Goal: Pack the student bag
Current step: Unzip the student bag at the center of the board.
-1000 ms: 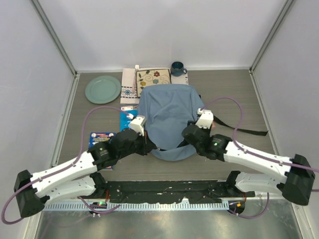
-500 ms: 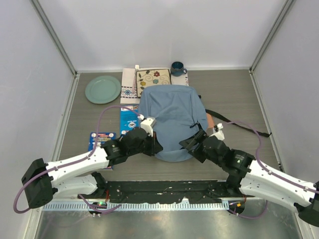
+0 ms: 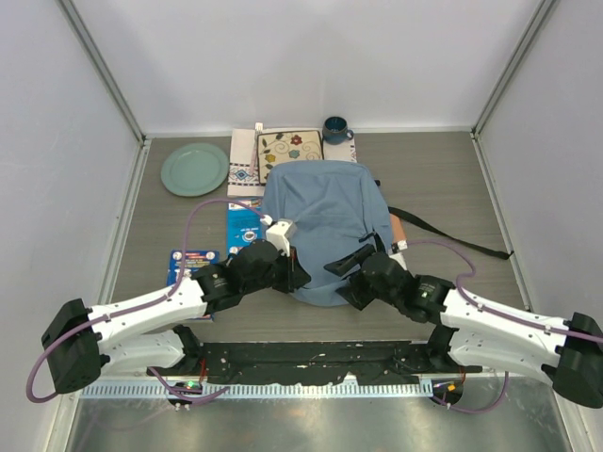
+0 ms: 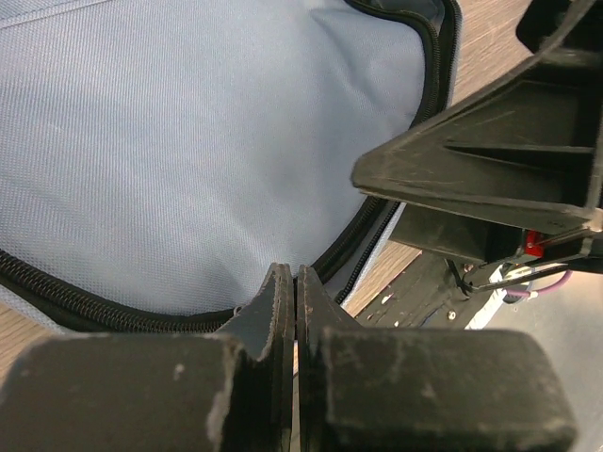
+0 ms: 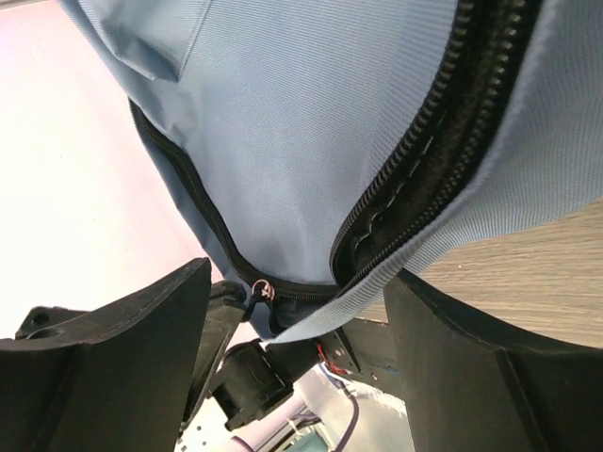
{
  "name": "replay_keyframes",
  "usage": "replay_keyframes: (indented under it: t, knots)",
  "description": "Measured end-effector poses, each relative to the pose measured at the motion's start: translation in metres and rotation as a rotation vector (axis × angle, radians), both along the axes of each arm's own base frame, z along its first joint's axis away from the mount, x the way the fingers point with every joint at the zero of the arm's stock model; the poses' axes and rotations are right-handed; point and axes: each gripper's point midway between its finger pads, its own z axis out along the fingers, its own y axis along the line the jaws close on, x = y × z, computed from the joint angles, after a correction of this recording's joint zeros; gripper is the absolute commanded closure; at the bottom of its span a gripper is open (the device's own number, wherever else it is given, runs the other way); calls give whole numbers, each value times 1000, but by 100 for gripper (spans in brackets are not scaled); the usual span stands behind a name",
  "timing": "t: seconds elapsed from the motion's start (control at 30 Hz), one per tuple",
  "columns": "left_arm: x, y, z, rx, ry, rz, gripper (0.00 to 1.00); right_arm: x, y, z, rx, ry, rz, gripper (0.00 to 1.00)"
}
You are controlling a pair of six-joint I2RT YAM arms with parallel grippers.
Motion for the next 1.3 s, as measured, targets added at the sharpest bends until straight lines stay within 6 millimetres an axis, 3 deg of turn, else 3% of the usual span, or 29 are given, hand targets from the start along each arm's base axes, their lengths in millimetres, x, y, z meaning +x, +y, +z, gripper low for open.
replay_keyframes:
  t: [0.07,0.1,0.17,0.2,0.23,0.3,0.5,0.7,0.9,1.3]
  knots:
    - [0,1,0,3,0,-1,100,3,7,-3,1,30,-10,33]
    - [-1,1,0,6,0,-2,100,4,10,-4,7,40,-12,49]
    - [-1,2,0,12,0,-4,100,4,14,-8,16,60,-15,64]
    - [-2,3,1,14,-1,-5,100,4,15,-8,17,65,-13,82]
    - [-1,3,3,13,-5,-6,100,4,15,-9,20,70,-17,91]
    - [-1,4,6,11,-16,-6,100,4,14,-8,24,73,-27,99]
    - [3,17,16,15,-56,41,100,3,-9,-5,30,10,-75,99]
    - [25,58,13,159,-107,198,100,1,-42,-18,-35,-40,-126,99]
    - [57,93,10,209,-111,322,100,-3,-46,-19,14,-69,-126,99]
    - [93,100,0,294,-128,333,100,-5,-54,-23,-23,-113,-105,99]
